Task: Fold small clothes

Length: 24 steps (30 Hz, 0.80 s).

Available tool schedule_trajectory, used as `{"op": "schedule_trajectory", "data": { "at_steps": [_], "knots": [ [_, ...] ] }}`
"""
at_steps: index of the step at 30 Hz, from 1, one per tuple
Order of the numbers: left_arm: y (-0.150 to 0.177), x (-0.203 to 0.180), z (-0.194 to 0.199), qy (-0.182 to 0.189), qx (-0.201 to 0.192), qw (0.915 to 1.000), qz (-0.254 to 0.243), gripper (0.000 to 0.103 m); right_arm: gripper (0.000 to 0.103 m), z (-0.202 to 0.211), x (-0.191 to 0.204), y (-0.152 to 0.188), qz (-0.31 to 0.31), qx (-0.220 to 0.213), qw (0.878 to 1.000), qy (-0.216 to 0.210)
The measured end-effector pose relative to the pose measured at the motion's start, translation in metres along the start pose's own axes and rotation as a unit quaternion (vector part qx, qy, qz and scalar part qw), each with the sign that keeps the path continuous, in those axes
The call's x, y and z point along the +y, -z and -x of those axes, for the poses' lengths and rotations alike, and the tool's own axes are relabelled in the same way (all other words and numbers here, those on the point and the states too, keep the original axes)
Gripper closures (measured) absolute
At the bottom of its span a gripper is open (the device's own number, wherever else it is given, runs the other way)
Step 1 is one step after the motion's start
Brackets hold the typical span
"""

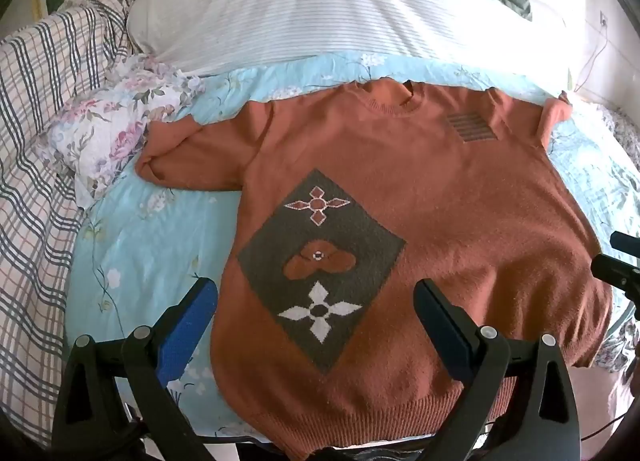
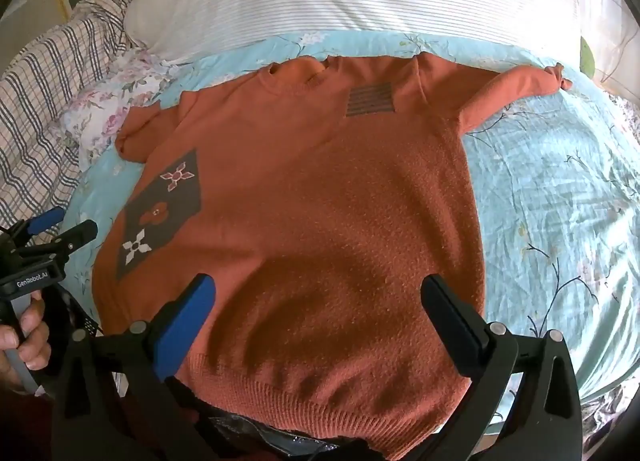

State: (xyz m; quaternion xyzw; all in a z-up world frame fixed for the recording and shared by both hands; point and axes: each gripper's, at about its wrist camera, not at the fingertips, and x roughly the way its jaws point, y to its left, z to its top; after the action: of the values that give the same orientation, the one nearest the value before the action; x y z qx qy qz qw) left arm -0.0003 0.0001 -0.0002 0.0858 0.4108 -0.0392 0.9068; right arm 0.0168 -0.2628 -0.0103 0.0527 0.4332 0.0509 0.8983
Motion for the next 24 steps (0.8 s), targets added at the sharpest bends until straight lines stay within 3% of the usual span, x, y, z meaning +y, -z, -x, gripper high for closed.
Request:
{"op": "schedule_trajectory", "data": {
  "at_steps": [24],
  "knots": [
    [0.0,-0.009,-0.004,0.002,0.0,1.0,-0.002,0.004,0.001,0.004,0.006,-0.002,0.007,0.005,1.0,-0.004]
  ]
}}
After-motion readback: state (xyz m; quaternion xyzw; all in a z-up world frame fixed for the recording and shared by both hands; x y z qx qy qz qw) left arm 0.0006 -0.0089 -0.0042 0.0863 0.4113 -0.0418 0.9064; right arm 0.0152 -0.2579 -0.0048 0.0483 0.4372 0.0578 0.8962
